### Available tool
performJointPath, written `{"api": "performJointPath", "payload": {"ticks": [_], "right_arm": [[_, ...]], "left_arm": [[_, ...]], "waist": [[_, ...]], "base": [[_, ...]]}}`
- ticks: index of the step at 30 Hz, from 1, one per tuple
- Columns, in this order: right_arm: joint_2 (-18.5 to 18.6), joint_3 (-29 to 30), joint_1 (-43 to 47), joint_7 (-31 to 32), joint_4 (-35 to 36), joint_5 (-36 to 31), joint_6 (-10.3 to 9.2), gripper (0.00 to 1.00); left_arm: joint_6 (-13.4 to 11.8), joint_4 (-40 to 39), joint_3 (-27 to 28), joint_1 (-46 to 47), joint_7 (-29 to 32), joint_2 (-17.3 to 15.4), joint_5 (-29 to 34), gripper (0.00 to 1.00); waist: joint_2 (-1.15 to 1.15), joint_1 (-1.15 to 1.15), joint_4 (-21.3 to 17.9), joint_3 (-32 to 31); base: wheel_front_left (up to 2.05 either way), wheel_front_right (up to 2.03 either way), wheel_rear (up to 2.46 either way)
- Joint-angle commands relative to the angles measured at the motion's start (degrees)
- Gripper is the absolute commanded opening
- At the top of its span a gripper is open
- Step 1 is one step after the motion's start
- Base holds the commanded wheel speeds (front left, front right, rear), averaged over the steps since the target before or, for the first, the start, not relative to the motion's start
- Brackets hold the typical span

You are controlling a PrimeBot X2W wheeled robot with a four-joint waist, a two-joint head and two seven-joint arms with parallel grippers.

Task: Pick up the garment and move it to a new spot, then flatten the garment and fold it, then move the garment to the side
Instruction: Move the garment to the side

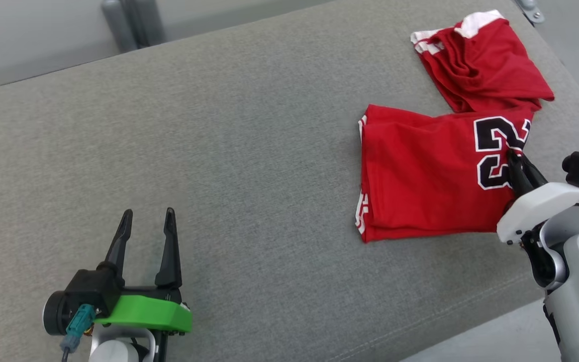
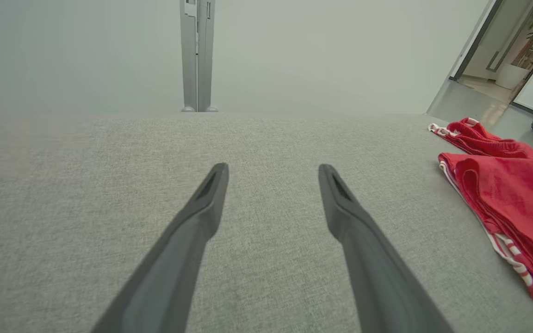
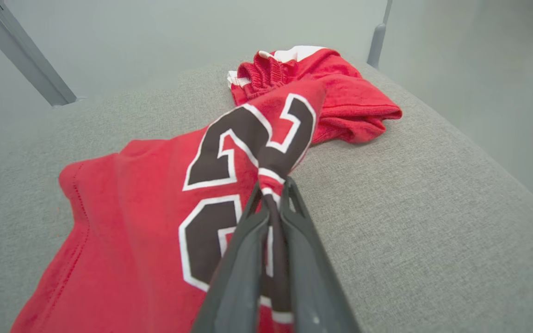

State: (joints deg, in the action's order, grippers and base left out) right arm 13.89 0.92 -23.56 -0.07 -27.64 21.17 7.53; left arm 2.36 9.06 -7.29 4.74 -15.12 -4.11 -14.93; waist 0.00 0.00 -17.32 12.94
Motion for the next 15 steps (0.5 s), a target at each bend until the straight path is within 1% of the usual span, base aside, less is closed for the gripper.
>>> {"api": "performJointPath", "payload": {"ticks": [1, 4, 7, 10, 15], "right_arm": [[-0.4, -0.1, -1.3, -0.4, 0.2, -0.4, -0.08, 0.00], [-0.9, -0.5, -2.4, -0.7, 0.0, -0.8, -0.08, 0.00], [-0.8, -0.9, -3.2, -1.0, -0.4, -0.9, -0.08, 0.00], [-0.5, -1.1, -4.2, -1.2, -0.6, -1.4, -0.08, 0.00], [0.6, -0.2, -5.0, -1.3, -1.0, -2.5, -0.08, 0.00]], "left_arm": [[0.0, -0.3, 0.1, 1.1, 0.0, -0.6, 0.4, 1.00], [0.2, -0.3, -0.2, 1.6, 0.0, -0.8, 0.6, 1.00], [0.2, -0.2, -0.4, 1.9, 0.0, -0.9, 0.8, 1.00], [0.2, -0.1, -0.3, 2.0, 0.0, -0.8, 0.7, 1.00], [-0.1, -0.1, -0.2, 1.7, 0.0, -0.2, 0.1, 1.00]], "waist": [[0.00, 0.00, -4.6, 4.0], [0.00, 0.00, -4.6, 4.3], [0.00, 0.00, -3.8, 4.4], [0.00, 0.00, -2.5, 4.2], [0.00, 0.00, 0.7, 3.3]], "base": [[0.00, 0.00, 0.00], [0.00, 0.00, 0.00], [0.00, 0.00, 0.00], [0.00, 0.00, 0.00], [0.00, 0.00, 0.00]]}}
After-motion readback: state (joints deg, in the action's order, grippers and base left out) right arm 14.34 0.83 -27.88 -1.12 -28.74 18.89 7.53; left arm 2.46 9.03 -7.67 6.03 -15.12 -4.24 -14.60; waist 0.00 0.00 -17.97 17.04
